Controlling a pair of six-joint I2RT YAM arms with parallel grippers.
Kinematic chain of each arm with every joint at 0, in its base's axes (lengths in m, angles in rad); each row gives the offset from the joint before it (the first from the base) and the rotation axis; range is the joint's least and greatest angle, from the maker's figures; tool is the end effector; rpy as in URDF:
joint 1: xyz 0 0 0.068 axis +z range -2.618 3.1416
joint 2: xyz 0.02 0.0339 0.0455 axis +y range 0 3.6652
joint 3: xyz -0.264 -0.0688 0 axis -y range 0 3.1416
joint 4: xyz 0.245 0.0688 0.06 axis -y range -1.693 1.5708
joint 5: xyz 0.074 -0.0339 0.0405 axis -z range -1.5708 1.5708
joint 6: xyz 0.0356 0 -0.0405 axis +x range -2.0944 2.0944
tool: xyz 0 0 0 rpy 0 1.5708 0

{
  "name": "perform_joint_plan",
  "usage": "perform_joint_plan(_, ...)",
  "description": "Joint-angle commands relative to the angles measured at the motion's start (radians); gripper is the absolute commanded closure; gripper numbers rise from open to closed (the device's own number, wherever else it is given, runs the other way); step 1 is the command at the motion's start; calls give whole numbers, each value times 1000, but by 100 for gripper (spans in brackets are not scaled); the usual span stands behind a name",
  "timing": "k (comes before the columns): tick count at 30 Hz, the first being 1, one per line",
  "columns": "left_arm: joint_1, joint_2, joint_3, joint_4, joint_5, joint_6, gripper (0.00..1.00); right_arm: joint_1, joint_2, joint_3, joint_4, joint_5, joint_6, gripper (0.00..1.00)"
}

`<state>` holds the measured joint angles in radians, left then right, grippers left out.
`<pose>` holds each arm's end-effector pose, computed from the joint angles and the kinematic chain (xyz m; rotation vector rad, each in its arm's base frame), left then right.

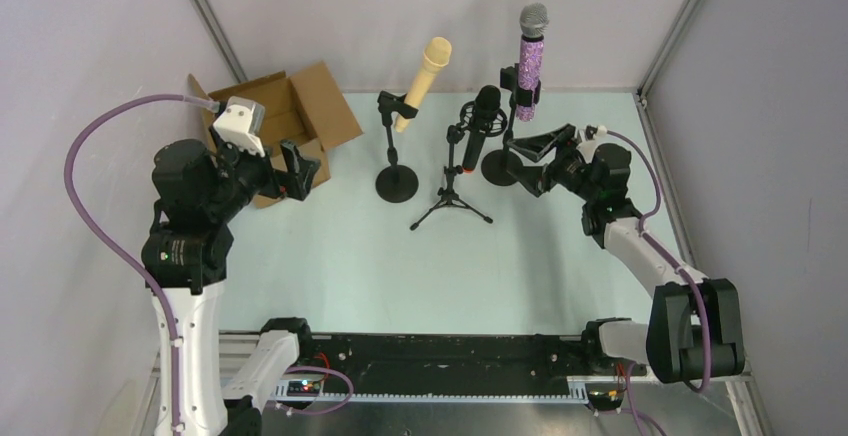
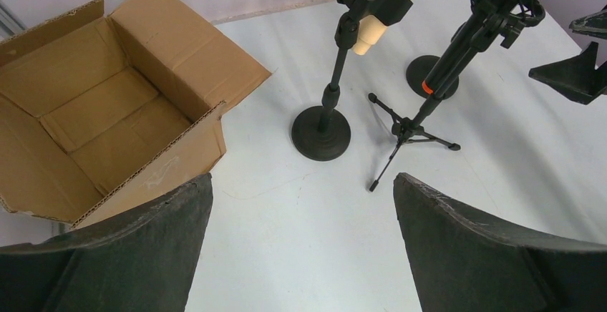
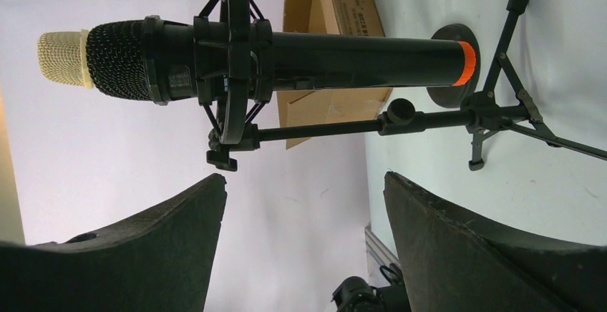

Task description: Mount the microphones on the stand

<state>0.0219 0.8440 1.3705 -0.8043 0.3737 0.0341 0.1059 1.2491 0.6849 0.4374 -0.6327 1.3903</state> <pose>0.1295 -0.0102 0.4564 0.2710 1.8197 -0.3057 0.2737 0.0503 0.2707 0.6964 1.8416 1.5872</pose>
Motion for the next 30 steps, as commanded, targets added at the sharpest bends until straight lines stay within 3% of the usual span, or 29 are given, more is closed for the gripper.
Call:
perform_joint_plan(1, 7, -6, 0, 27, 14, 3, 0, 23, -49, 38, -18, 20, -44, 15)
perform_joint_plan(5, 7, -12, -9, 26, 11, 11, 0, 37, -92, 43, -110, 62, -112, 13)
perform_joint_plan(8, 7, -22, -24, 26, 5, 21, 0, 38, -152, 65, -255, 127, -256, 1)
perform_joint_plan(17, 8, -46, -132, 38, -22, 54, 0, 44, -343, 112, -613, 446, -583, 1)
perform_joint_plan(20, 9, -55, -191, 61, -47, 73, 0, 60, -426, 117, -709, 645, -700, 1)
perform_joint_plan(25, 27, -69, -335, 135, -85, 89, 0, 56, -512, 108, -740, 936, -852, 0)
perform_joint_plan(30, 39, -66, -465, 240, -193, 46, 0, 44, -493, 103, -728, 1104, -1034, 0)
